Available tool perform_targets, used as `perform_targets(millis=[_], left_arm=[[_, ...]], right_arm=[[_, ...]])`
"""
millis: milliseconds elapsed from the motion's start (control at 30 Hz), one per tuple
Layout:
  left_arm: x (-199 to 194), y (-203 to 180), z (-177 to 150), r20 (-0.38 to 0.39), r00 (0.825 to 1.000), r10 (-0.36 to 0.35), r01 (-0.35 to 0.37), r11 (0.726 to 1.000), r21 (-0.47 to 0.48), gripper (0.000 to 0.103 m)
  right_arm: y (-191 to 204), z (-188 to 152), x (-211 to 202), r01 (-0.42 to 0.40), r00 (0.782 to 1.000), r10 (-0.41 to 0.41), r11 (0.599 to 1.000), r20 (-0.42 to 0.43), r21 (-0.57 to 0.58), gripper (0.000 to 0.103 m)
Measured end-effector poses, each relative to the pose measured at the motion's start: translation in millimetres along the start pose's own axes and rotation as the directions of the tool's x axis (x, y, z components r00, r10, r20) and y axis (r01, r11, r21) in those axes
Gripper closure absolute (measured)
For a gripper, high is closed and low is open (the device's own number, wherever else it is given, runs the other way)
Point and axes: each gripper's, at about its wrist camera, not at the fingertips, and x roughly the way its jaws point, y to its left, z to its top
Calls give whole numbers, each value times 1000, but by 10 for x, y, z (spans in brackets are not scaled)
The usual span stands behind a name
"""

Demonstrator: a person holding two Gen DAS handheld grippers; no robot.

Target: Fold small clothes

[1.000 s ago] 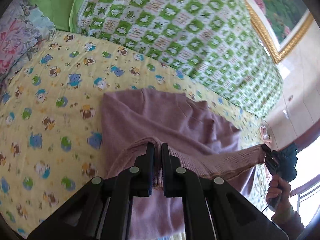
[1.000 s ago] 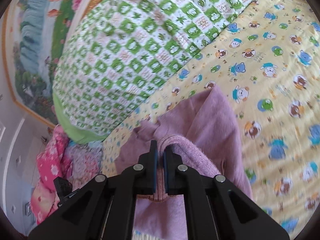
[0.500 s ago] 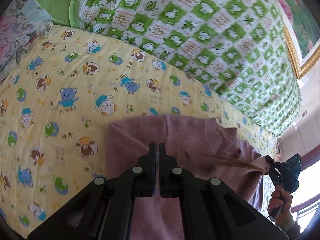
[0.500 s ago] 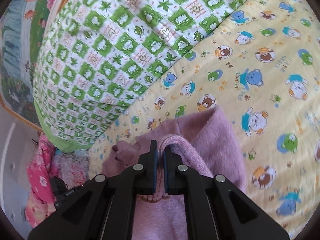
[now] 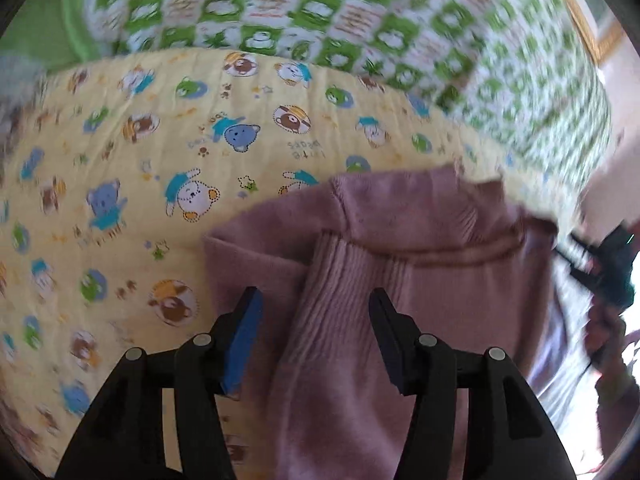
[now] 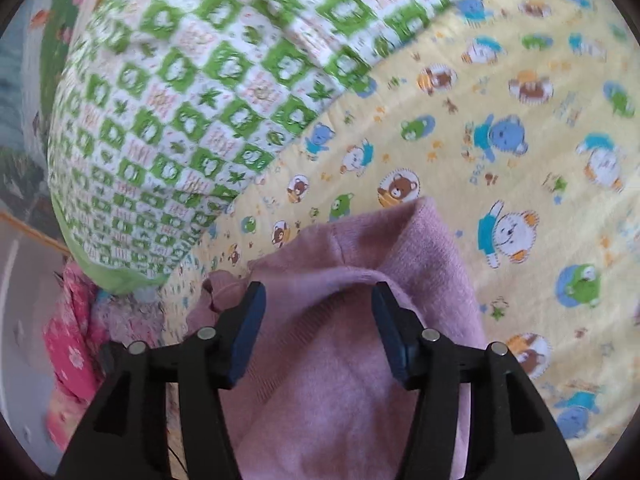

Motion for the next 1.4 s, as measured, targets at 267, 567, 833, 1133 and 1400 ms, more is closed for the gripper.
perform_targets(millis=[267, 567, 833, 1133, 1400], left_arm=[[257, -288, 30, -89, 996, 20, -5, 985, 172, 47], [421, -570, 25, -53, 997, 65, -50, 967, 249, 96], [-126, -436, 84, 160, 986, 54, -67, 995, 75, 97], [317, -218, 246, 101, 966, 238, -233, 971, -57, 88], [-392, -572, -193, 191, 968, 160, -151, 987, -58, 69]], right_arm=[[594, -33, 254, 184, 971, -238, 821, -31, -540, 42], [581, 40, 796, 225, 934, -350, 730, -70, -645, 94], [509, 283, -6, 173, 984, -145, 907, 102, -384, 95], [237, 224, 373, 343, 939, -335, 895, 77, -285, 75], [532, -348, -345, 154, 988, -138, 937, 73, -315, 64]])
